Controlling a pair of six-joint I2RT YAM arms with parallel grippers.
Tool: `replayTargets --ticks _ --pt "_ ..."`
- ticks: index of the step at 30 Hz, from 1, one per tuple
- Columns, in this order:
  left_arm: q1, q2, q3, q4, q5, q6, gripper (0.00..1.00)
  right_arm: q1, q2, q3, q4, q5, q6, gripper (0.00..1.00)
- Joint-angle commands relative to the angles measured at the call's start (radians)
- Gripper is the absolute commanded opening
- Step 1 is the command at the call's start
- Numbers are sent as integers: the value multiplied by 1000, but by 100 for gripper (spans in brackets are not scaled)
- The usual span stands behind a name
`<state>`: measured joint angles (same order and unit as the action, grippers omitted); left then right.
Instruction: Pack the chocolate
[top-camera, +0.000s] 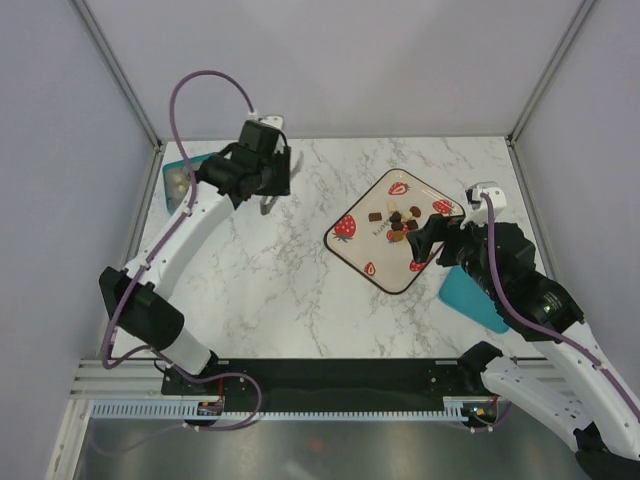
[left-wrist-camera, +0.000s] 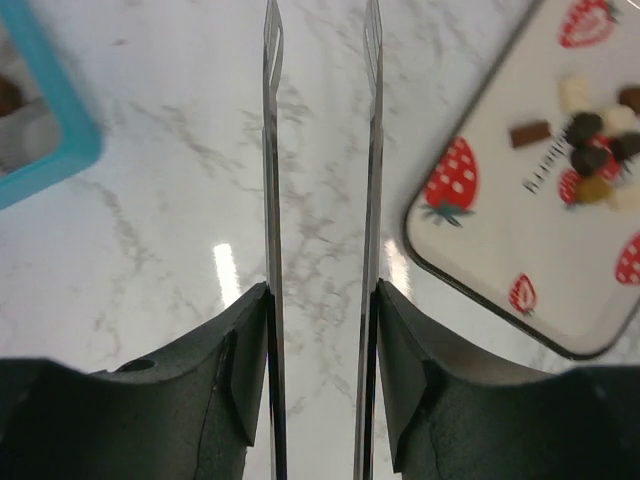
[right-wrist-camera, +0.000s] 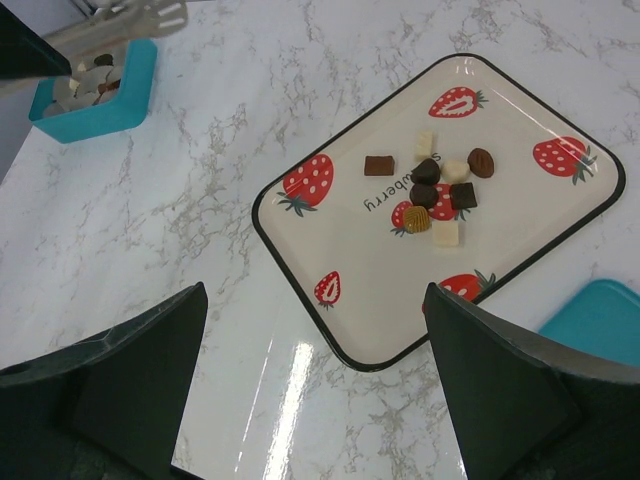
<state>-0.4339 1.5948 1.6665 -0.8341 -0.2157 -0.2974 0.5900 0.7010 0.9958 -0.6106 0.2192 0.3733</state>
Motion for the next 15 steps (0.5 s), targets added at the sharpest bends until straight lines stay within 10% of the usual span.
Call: replayTargets --ticks 1,15 --pt "-130 -42 -51 24 61 0 52 2 -20 46 -29 35 10 98" --pt "-388 91 -111 171 96 43 58 2 -29 53 -46 52 32 98"
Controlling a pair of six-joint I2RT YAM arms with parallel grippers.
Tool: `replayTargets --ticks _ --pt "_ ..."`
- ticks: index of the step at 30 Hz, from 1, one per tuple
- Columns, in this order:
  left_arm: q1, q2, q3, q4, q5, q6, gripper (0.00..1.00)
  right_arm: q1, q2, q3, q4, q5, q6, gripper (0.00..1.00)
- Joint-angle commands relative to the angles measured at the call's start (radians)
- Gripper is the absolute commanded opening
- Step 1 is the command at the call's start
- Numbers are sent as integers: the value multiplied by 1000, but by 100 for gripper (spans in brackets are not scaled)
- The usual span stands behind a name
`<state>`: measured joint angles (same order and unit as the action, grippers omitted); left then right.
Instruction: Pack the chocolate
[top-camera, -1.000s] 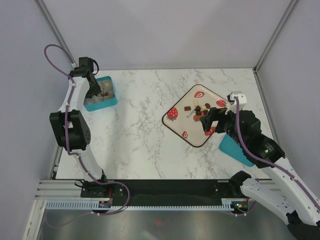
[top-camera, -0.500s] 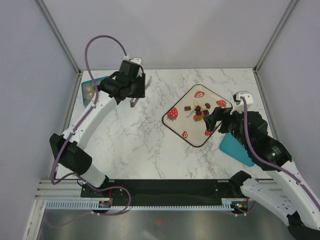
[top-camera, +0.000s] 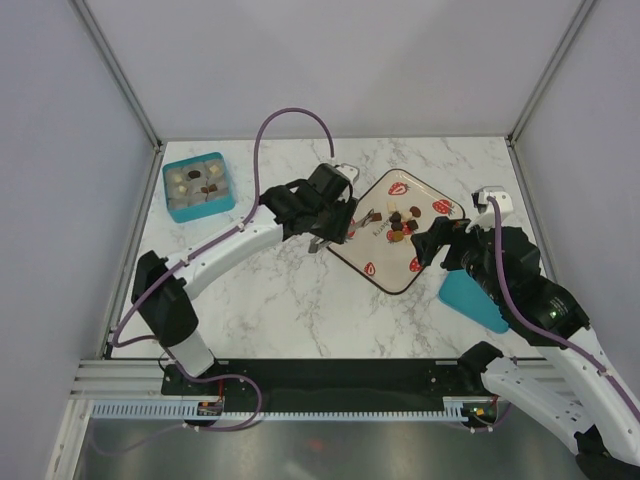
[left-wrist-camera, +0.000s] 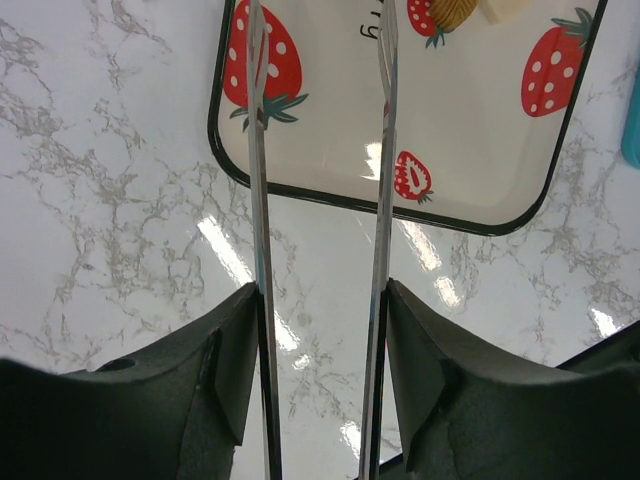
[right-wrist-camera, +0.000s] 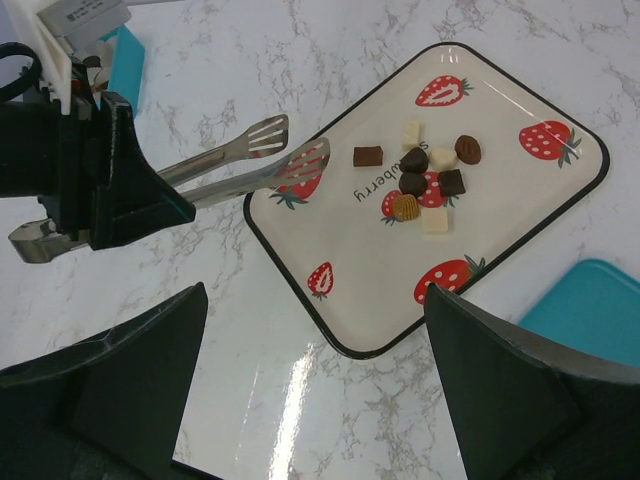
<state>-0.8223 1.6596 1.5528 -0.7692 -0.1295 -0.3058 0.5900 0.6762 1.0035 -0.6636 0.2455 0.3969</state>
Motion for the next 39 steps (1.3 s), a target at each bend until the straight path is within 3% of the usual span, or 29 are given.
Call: replayTargets --ticks 1,7,19,26,30,39 --pt "0 38 9 114 8 92 59 2 -4 47 6 28 3 98" --pt "2 160 85 143 18 227 61 1 -7 52 5 34 -4 98" --pt "15 319 154 199 59 303 61 2 -9 66 2 46 -27 98" --pt "26 321 125 212 122 298 59 2 -20 53 -2 55 -24 98" --pt "29 318 115 215 151 295 50 4 -23 49 -2 52 -20 98" --pt "31 240 61 197 156 260 47 1 -21 46 2 46 -9 98"
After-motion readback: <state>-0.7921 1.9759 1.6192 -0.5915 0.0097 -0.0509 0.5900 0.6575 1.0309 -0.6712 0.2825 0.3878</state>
